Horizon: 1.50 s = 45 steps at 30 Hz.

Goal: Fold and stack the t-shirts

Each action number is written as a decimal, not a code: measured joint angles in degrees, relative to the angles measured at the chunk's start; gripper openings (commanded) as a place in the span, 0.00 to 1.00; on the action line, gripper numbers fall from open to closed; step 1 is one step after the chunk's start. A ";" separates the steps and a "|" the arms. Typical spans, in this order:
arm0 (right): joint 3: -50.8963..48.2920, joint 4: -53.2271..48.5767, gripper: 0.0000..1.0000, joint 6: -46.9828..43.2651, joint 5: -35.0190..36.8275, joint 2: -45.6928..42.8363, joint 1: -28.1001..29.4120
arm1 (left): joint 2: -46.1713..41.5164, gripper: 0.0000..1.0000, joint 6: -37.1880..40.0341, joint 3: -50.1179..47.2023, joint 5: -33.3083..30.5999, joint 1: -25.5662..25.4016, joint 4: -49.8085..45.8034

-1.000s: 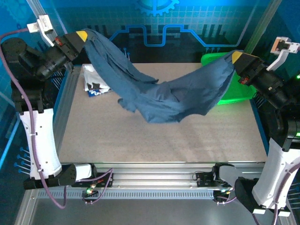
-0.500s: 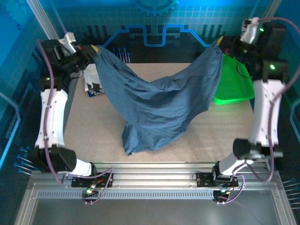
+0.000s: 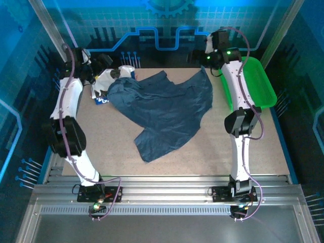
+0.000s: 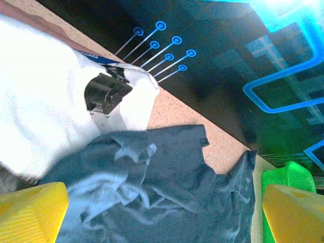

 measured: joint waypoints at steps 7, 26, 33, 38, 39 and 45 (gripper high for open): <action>-50.49 3.98 0.95 3.93 -1.18 -35.85 19.89 | -21.27 0.99 4.13 -16.04 -0.57 -0.35 -1.38; -72.04 10.67 0.11 17.64 8.50 -17.84 26.91 | -27.15 0.99 6.10 -34.36 0.46 -2.38 -2.40; -69.66 9.40 0.00 13.90 16.24 -17.44 22.88 | -29.59 0.99 6.21 -36.35 -0.17 -2.38 -2.71; -70.44 4.79 0.00 8.02 24.15 -22.49 17.22 | -30.56 0.99 6.16 -39.23 -0.37 -2.38 -2.82; -70.69 4.04 0.00 6.97 25.51 -23.71 16.09 | -30.67 0.99 6.12 -39.87 -0.37 -2.38 -2.82; -71.65 -0.07 0.00 0.66 34.75 -27.54 9.07 | -30.93 0.99 5.53 -43.36 -0.37 -3.28 -2.64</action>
